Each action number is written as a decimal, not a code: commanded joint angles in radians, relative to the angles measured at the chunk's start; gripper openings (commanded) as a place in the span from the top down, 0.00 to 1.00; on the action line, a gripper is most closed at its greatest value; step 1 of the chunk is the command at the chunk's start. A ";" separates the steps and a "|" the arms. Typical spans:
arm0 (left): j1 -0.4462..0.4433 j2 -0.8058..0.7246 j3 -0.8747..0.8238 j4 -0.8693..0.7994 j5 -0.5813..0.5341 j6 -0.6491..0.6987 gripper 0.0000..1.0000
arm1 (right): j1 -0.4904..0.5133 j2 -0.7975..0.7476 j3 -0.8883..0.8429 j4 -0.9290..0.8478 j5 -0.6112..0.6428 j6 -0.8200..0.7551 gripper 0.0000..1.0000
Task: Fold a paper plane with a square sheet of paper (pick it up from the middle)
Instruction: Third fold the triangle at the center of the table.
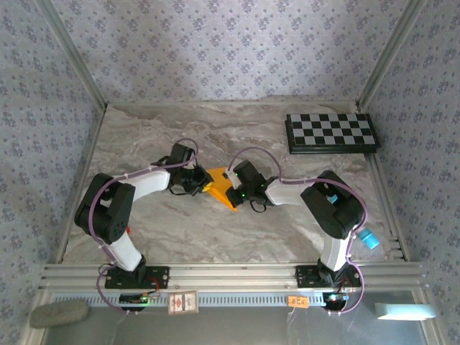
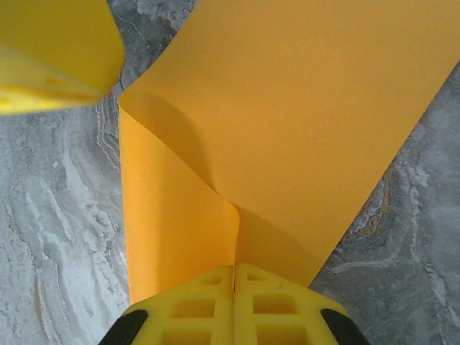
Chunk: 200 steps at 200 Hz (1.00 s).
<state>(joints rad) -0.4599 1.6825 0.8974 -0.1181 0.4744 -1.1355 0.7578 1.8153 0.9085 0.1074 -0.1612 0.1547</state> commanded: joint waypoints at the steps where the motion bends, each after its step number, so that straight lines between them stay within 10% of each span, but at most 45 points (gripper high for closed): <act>1: -0.030 -0.027 -0.026 0.104 0.018 -0.082 0.87 | 0.002 0.038 0.012 -0.067 -0.007 0.023 1.00; 200: -0.076 0.048 -0.055 0.037 -0.022 -0.050 0.90 | 0.001 0.056 0.024 -0.085 -0.001 0.039 1.00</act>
<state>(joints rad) -0.5304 1.7210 0.8600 -0.0463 0.4736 -1.2129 0.7578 1.8320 0.9283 0.1036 -0.1711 0.1768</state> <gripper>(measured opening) 0.102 0.055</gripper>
